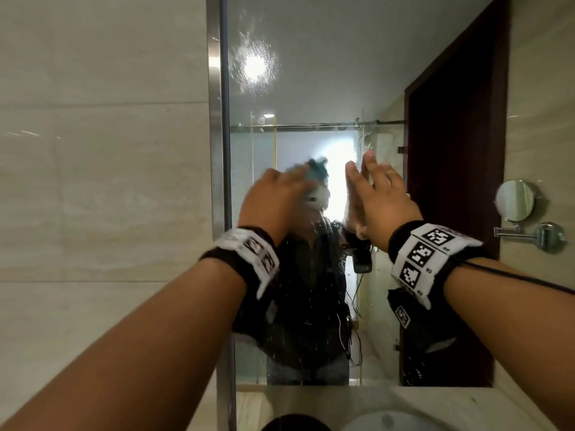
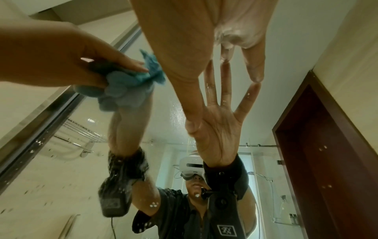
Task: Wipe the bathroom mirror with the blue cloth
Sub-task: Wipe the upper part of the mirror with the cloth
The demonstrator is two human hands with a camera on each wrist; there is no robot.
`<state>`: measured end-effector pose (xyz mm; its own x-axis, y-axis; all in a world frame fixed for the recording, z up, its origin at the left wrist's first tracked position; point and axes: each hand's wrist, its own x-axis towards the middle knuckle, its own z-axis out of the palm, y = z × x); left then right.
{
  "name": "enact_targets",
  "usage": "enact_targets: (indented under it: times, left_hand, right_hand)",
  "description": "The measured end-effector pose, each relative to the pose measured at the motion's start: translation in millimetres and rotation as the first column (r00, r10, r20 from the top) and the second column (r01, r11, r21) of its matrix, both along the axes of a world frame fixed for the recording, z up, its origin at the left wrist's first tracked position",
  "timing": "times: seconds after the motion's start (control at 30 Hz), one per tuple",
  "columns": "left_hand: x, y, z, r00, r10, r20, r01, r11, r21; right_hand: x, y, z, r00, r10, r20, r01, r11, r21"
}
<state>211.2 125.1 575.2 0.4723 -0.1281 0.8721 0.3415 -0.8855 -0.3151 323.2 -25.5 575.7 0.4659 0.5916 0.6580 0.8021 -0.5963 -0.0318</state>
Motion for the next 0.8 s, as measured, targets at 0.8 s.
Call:
enact_targets:
  times: [0.8]
  left_hand:
    - [-34,45,-78,0.996,-0.065,-0.056,0.067,0.997,0.042]
  right_hand:
    - [-19,31,-12,1.000,-0.003,-0.025,0.001,0.996,-0.092]
